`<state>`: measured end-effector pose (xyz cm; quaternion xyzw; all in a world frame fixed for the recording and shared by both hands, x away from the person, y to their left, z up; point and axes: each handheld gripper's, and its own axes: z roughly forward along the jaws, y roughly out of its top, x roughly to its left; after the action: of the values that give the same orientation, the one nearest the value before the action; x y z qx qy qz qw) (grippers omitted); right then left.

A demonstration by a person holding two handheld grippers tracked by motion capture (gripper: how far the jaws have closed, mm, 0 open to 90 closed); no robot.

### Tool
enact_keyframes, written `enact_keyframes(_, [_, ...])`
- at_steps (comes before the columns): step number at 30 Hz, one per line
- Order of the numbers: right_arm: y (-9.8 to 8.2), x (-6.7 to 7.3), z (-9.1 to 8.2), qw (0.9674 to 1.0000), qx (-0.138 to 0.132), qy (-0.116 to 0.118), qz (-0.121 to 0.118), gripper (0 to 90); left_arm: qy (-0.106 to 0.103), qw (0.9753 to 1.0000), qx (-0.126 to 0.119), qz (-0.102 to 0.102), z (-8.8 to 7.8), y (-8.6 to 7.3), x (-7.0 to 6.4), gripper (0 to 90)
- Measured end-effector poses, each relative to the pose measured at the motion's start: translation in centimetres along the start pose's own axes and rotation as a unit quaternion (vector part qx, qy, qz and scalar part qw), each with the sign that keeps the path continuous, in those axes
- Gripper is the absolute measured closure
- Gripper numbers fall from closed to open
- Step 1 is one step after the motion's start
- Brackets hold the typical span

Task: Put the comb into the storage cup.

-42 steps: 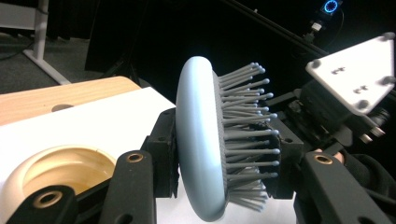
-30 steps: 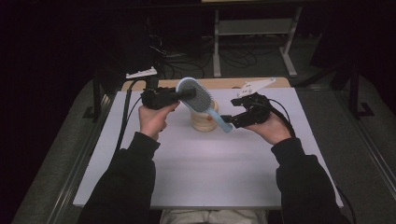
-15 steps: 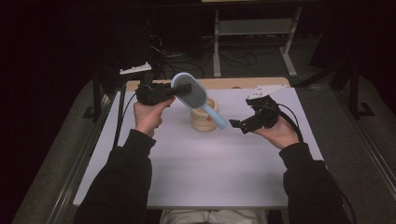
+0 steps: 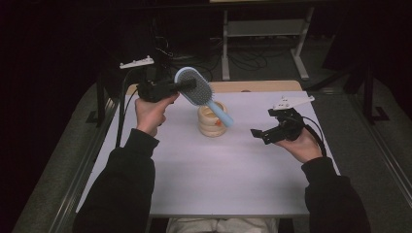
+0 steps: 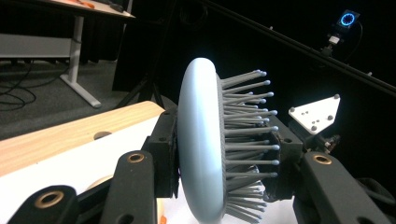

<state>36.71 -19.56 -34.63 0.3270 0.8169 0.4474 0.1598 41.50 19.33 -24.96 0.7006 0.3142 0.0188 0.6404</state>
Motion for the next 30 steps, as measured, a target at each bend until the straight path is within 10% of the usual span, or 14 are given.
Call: enact_keyframes(30, [-4.8,-0.7,-2.0,0.9989,-0.040,-0.015,0.023,0.0,0.035,0.9991,-0.017,0.017,-1.1,3.1,0.7,55.3])
